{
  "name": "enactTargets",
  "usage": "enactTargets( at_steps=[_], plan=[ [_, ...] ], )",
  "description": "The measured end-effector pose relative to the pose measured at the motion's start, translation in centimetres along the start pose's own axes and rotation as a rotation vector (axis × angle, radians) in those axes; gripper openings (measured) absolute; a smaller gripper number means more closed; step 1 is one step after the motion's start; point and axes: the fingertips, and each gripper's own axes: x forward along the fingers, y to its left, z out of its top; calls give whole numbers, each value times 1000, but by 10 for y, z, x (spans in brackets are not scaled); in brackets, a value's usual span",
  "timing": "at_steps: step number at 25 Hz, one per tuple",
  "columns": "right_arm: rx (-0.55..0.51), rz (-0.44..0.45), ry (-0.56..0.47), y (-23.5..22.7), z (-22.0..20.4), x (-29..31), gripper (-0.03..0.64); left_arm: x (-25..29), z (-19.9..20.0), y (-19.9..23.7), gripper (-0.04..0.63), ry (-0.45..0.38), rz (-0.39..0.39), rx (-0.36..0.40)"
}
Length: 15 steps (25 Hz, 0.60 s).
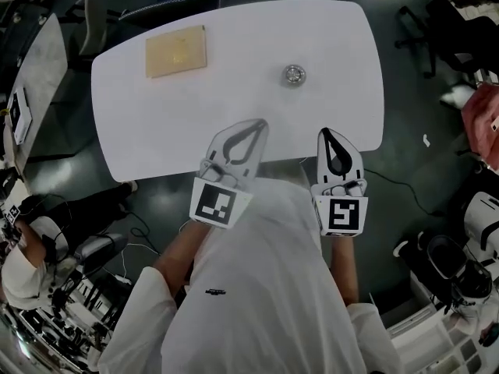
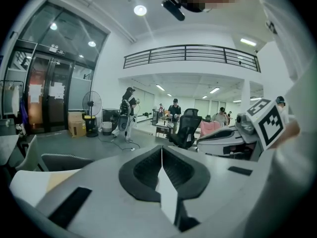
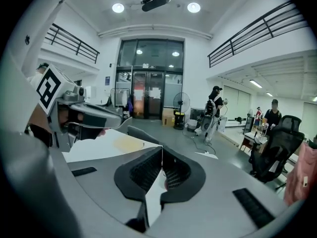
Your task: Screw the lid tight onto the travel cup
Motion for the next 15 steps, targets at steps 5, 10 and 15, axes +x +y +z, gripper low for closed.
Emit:
enactTargets(
  at_steps=[5,10,15],
  plan=[
    [-20,5,55,8,-11,30,0,18,-23,27,5,41,-18,-26],
    [-96,33,80,48,-17,62,0,14,-49,63,5,25,-36,-38],
    [-139,57,137,41,-32,93,2,49,-74,74,5,54,-61,-65]
  ],
)
